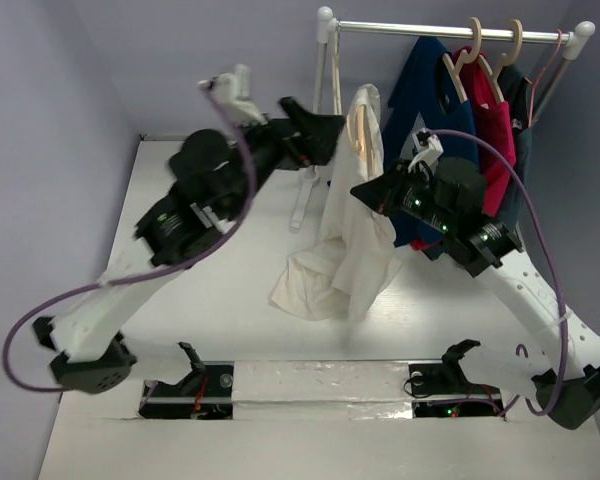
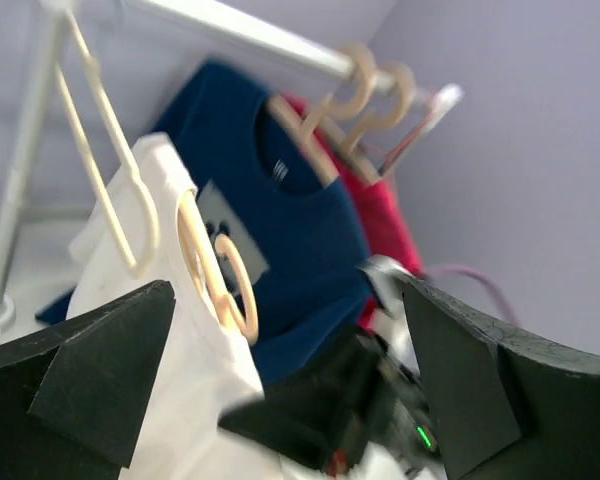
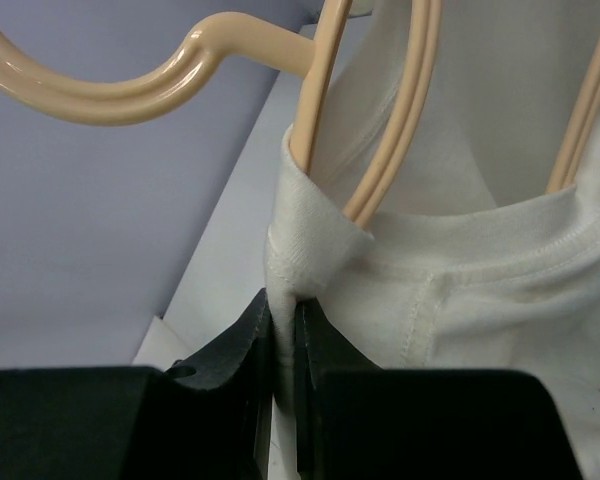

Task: Place the t-shirt on the hanger
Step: Place the hanger at the clothesline.

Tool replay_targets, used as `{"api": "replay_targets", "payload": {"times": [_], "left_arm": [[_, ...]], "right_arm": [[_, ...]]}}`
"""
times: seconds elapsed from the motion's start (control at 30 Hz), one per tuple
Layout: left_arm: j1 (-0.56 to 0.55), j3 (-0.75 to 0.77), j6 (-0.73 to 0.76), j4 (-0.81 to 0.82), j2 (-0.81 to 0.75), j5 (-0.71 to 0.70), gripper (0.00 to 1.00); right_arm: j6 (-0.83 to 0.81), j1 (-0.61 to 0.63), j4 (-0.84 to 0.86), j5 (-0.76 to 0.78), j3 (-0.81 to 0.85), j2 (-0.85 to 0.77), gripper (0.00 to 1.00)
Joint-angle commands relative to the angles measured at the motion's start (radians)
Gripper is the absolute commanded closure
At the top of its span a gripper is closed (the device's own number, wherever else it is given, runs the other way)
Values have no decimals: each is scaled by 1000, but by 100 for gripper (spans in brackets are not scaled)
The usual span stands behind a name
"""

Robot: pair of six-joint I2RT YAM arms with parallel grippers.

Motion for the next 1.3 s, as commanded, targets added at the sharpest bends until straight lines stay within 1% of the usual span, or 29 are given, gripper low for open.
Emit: {"api": "replay_targets", "payload": {"times": [0.0, 0.07, 0.1, 0.17, 0.2, 0.23, 0.3, 0.43, 0.57, 0.6, 0.63, 0.8, 0.9, 1.0, 1.27], "left_arm": [[-3, -139, 53, 116, -203, -11, 1], [-3, -206, 61, 121, -274, -29, 1], [-3, -273, 62, 125, -341, -44, 1], [-3, -341, 63, 127, -407, -52, 1], [-3, -406, 59, 127, -465, -66, 1], [-3, -440, 58, 127, -492, -69, 1], [-3, -535, 55, 119, -567, -75, 1], [-3, -690, 52, 95, -685, -101, 1], [-3, -819, 41, 44, -806, -158, 1], [-3, -864, 38, 32, -849, -173, 1], [-3, -885, 30, 12, -868, -191, 1], [-3, -1025, 21, -59, -989, -242, 1], [-3, -1091, 16, -86, -1041, -255, 1], [-3, -1088, 16, -106, -1046, -224, 1], [-3, -1091, 30, -94, -1011, -205, 1]], "right_arm": [[30, -80, 70, -109, 78, 48, 100], [41, -91, 93, -125, 85, 69, 100], [44, -103, 102, -117, 95, 66, 100], [53, -126, 114, -118, 93, 52, 100], [62, -146, 122, -118, 90, 46, 100], [67, -158, 127, -120, 93, 42, 100], [88, -193, 138, -155, 110, 49, 100], [139, -320, 193, -247, 182, 109, 100], [223, -411, 269, -374, 255, 173, 100], [249, -424, 269, -381, 271, 186, 100], [256, -424, 297, -382, 288, 208, 100], [297, -474, 306, -408, 410, 291, 100], [344, -502, 346, -443, 441, 345, 100], [392, -525, 398, -479, 475, 396, 100], [429, -525, 437, -502, 598, 492, 100]]}}
